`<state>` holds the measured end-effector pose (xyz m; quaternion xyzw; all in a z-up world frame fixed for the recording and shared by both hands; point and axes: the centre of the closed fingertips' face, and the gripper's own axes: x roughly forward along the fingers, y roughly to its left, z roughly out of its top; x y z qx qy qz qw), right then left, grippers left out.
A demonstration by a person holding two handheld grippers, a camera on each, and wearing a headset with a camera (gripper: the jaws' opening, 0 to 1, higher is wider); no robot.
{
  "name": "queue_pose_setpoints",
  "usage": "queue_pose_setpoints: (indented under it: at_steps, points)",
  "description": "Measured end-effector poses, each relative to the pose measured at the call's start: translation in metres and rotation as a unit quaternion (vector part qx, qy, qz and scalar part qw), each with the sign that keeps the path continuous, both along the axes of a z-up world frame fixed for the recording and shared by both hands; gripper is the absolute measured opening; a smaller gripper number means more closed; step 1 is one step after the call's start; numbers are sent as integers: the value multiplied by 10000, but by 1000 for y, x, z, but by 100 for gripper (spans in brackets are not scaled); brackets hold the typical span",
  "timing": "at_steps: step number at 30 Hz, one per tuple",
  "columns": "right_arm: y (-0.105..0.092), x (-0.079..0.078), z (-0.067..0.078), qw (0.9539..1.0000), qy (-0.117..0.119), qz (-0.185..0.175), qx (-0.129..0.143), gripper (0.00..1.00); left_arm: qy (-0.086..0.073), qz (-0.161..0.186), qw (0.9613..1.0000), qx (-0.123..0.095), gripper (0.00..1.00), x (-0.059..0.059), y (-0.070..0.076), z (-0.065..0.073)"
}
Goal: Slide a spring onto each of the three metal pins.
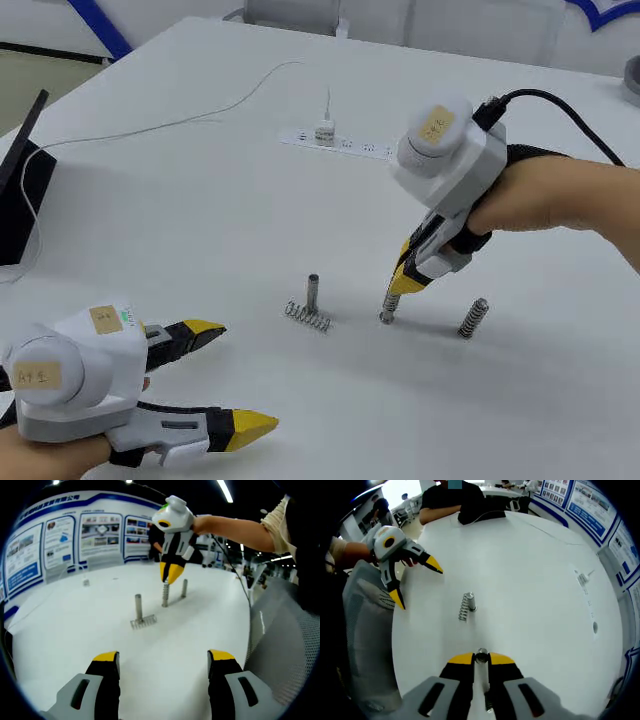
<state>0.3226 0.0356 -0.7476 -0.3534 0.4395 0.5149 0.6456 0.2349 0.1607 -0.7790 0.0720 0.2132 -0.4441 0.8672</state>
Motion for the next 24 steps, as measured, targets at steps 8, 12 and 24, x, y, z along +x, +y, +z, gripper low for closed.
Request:
queue_pose_setpoints:
  at_steps: [8,12,24]
  points:
    - [0,1,-3,10000,12,-26,11,12,6,-1,10000,-1,72,0,0,0]
    - [0,0,-5,10000,20,-49,22,12,11,-11,10000,-4,72,0,0,0]
    - [0,-4,-8,10000,9,-77,37,12,22,-13,10000,2,72,-1,0,-1]
